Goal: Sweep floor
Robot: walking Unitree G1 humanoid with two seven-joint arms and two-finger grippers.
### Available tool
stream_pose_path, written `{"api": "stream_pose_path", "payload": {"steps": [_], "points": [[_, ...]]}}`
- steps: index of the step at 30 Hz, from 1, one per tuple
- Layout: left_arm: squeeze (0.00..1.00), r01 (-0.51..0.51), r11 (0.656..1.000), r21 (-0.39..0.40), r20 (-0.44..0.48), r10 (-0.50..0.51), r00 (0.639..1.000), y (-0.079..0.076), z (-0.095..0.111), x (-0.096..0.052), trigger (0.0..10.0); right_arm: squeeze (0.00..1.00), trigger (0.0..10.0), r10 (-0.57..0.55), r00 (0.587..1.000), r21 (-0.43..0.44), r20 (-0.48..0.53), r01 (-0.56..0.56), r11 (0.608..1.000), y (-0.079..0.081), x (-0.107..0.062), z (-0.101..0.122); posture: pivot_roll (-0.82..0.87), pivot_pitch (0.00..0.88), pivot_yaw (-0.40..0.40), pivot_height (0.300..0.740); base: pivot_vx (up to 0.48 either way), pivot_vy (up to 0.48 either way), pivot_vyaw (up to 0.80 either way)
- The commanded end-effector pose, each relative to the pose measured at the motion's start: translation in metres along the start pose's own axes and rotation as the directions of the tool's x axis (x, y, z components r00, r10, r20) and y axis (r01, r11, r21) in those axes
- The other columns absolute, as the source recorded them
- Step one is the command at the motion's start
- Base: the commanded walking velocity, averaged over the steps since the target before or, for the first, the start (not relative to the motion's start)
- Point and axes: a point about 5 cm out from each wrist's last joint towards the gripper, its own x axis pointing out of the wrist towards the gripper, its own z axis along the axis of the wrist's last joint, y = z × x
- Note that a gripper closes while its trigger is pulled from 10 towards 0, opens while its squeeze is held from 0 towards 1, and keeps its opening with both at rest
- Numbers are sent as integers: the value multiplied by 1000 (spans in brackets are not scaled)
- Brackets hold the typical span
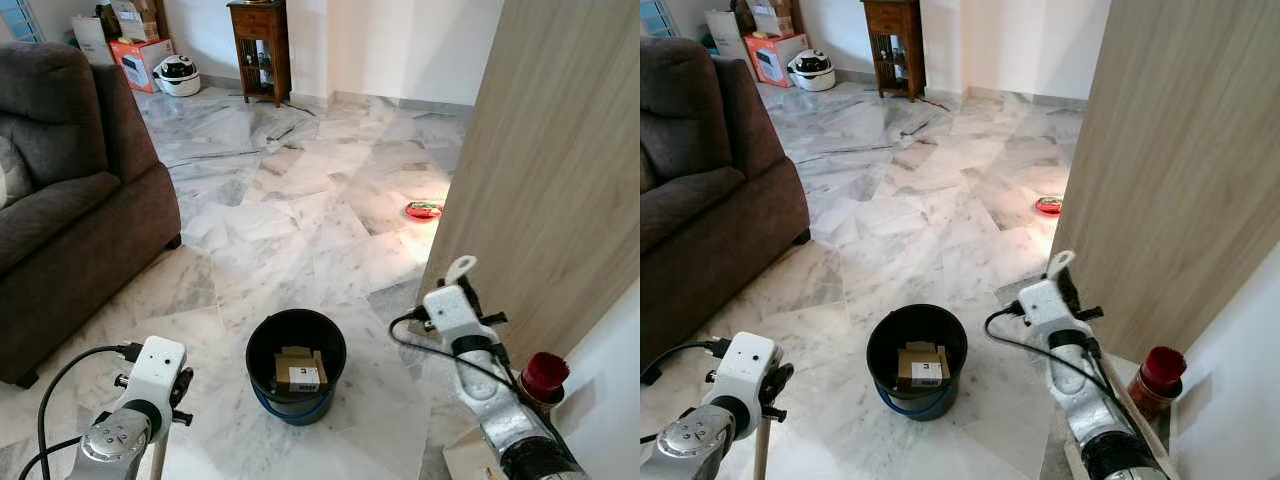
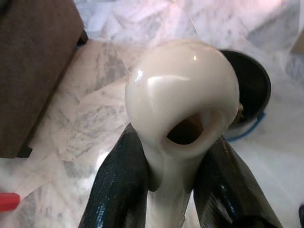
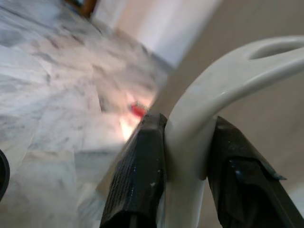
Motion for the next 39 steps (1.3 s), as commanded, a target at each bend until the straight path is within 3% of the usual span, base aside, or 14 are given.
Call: {"api": "stream_pose_path", "payload": {"steps": [1, 5, 15, 19, 25, 39], "points": [[0, -52, 999, -5, 64, 52, 997, 9, 9, 0, 10000, 0, 10000, -6, 1000, 78, -24, 8, 997, -4, 3, 1, -4, 0, 21, 740, 0, 0, 0], [0, -81, 995, -57, 146, 88, 985, 6, 22, 1, 10000, 0, 10000, 4, 1000, 175, -2, -4, 985, -3, 5, 8, -5, 0, 19, 740, 0, 0, 0], [0, -63, 994, -91, 179, 78, 981, -8, 25, 5, 10000, 0, 10000, 13, 1000, 247, 2, -13, 969, -5, 6, 9, -9, 0, 22, 740, 0, 0, 0], [0, -66, 993, -101, 188, 84, 979, -10, 26, 5, 10000, 0, 10000, 22, 1000, 253, 1, -21, 967, -4, 6, 9, -7, 0, 22, 740, 0, 0, 0], [0, -66, 988, -139, 196, 93, 976, -13, 25, 5, 10000, 0, 10000, 38, 999, 156, 24, -41, 987, -6, 6, 10, -8, 0, 18, 740, 0, 0, 0], [0, -106, 978, -178, 205, 142, 968, -10, 21, 3, 10000, 0, 10000, 42, 998, 200, 35, -49, 979, -8, 7, 13, -7, 0, 10, 740, 0, 0, 0]]}}
